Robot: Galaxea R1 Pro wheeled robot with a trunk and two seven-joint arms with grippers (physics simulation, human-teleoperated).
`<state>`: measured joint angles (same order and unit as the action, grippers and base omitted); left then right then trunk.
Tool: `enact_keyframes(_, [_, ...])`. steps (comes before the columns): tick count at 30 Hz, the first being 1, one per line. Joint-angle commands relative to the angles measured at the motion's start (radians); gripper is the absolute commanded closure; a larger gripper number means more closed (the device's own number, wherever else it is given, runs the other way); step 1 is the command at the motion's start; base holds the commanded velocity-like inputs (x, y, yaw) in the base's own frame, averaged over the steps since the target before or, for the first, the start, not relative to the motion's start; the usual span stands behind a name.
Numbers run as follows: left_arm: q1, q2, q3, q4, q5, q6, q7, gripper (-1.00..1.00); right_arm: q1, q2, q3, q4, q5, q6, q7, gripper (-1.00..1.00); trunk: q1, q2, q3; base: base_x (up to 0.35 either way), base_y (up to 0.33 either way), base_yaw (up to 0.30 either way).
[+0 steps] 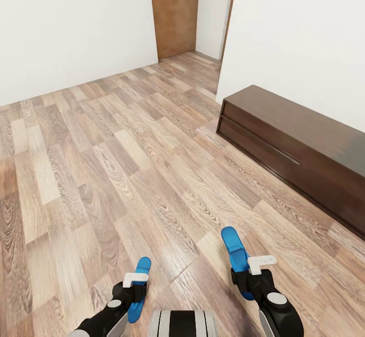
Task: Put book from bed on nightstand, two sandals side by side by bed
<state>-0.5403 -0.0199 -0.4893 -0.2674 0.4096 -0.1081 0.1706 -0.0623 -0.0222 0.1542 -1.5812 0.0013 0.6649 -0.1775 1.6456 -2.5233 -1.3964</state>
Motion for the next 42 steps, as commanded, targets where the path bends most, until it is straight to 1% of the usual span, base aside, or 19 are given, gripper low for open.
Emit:
enact_keyframes(1, [-0.001, 0.0, -0.009, 0.001, 0.008, -0.004, 0.006, -1.0, -0.001, -0.001, 0.003, -0.001, -0.003, 0.005, -0.008, 1.0, 0.0, 0.0, -0.004, 0.0, 0.0, 0.0])
enact_keyframes(5, [-0.002, 0.0, -0.009, 0.001, 0.008, -0.004, 0.006, -1.0, -0.002, -0.001, 0.003, 0.0, -0.003, 0.005, -0.008, 1.0, 0.002, -0.001, -0.02, 0.0, 0.0, 0.0])
enact_keyframes(14, [-0.003, 0.004, -0.009, 0.001, 0.007, -0.004, 0.006, -1.0, -0.002, -0.002, 0.002, -0.001, -0.003, 0.004, -0.008, 1.0, 0.002, -0.001, -0.02, 0.0, 0.0, 0.0])
enact_keyframes(20, [-0.003, 0.004, -0.009, 0.0, 0.008, -0.005, 0.006, -1.0, -0.002, -0.002, 0.002, -0.003, -0.003, 0.001, -0.008, 1.0, 0.005, -0.003, -0.043, 0.0, 0.0, 0.0])
enact_keyframes(26, [-0.003, 0.005, -0.009, 0.0, 0.008, -0.005, 0.006, -1.0, -0.001, -0.002, 0.005, -0.003, -0.003, -0.004, -0.008, 1.0, 0.005, -0.003, -0.043, 0.0, 0.0, 0.0])
enact_keyframes(34, [-0.004, 0.006, -0.009, -0.001, 0.008, -0.005, 0.006, -1.0, -0.003, 0.008, 0.014, -0.004, -0.004, -0.009, -0.007, 1.0, 0.005, -0.003, -0.043, 0.0, 0.0, 0.0])
enact_keyframes(39, [-0.003, 0.005, -0.009, -0.011, 0.007, -0.005, 0.006, -1.0, -0.022, 0.01, 0.037, -0.005, -0.004, -0.01, 0.002, 1.0, 0.005, -0.003, -0.043, 0.0, 0.0, 0.0])
enact_keyframes(42, [-0.004, 0.005, -0.009, -0.013, 0.006, -0.005, 0.006, -1.0, -0.033, 0.011, 0.042, -0.005, -0.004, -0.01, 0.004, 1.0, 0.005, -0.003, -0.043, 0.0, 0.0, 0.0])
